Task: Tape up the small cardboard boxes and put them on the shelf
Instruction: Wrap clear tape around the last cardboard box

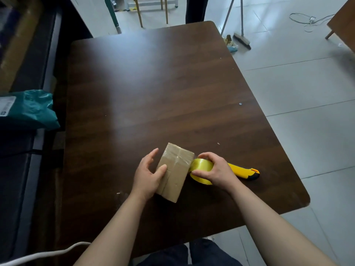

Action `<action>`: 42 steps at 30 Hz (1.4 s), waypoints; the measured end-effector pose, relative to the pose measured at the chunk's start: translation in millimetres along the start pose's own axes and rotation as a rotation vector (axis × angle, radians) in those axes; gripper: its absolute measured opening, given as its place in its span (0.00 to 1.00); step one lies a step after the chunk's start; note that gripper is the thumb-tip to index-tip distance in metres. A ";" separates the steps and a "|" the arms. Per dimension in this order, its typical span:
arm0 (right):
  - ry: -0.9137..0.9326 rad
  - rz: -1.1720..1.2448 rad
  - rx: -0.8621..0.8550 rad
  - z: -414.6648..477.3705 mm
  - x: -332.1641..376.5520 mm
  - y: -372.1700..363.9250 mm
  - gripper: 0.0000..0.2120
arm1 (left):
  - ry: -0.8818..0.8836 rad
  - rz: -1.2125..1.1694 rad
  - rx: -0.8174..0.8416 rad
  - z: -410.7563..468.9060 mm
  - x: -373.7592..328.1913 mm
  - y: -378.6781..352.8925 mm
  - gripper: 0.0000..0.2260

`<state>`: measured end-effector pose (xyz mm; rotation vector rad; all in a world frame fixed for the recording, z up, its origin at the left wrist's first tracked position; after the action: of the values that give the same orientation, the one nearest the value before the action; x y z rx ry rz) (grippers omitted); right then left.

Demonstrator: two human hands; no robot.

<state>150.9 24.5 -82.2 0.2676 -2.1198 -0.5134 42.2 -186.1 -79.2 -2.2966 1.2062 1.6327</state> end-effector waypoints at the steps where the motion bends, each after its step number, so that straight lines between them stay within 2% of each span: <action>1: 0.001 0.021 -0.005 -0.4 -0.4 -1.9 0.26 | -0.081 0.133 -0.032 -2.2 -15.0 -2.1 0.27; 3: 0.005 0.046 -0.007 -2.3 -2.7 -6.5 0.24 | -0.151 0.448 0.007 -6.7 -38.5 -19.7 0.33; 5: 0.017 0.051 -0.009 -4.8 -3.6 -9.6 0.23 | -0.062 0.743 0.092 -8.4 -39.4 -39.6 0.48; 7: 0.023 0.073 -0.011 -7.4 -6.5 -11.1 0.23 | 0.005 0.862 0.096 -7.3 -36.0 -48.1 0.54; 9: 0.020 0.119 -0.011 -10.8 -10.8 -11.5 0.23 | 0.007 0.861 0.053 -4.7 -35.7 -48.6 0.53; 11: 0.024 0.166 -0.035 -16.1 -10.4 -6.0 0.24 | 0.005 0.770 0.028 -2.5 -38.2 -44.4 0.51; 16: 0.138 0.325 -0.165 -29.2 19.7 43.1 0.22 | 0.010 0.119 0.076 9.7 -35.8 -31.6 0.49; 18: 0.152 0.307 -0.149 -35.3 27.9 53.1 0.23 | 0.039 -0.059 0.137 11.0 -30.5 -37.3 0.48; 22: 0.107 0.193 -0.121 -44.8 22.9 55.1 0.23 | 0.076 -0.218 0.225 6.5 -15.2 -51.6 0.45; 25: 0.046 0.118 -0.131 -50.1 10.2 65.3 0.24 | 0.138 -0.424 0.261 5.0 -1.7 -47.5 0.44; 31: 0.028 0.081 -0.081 -45.4 2.3 58.0 0.25 | 0.183 -0.540 0.298 5.8 5.0 -42.3 0.46; 37: -0.023 0.024 -0.057 -35.3 -12.0 49.9 0.27 | 0.198 -0.584 0.294 8.1 9.8 -38.4 0.37; 42: -0.054 -0.017 -0.015 -20.7 -16.1 39.1 0.28 | 0.213 -0.606 0.286 8.2 13.9 -34.8 0.34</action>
<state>177.3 60.0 -65.9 0.2664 -2.1664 -0.5520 59.6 -165.9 -106.8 -2.3592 0.6109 0.9632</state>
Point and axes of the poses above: each hand's wrist, its own z-axis towards the middle knuckle, its own y-axis out of the back of the hand, x = y × z, the point moved 6 cm from there along z, towards the middle knuckle, and after that the axes turned 9 degrees about x, right-handed, at the moved point
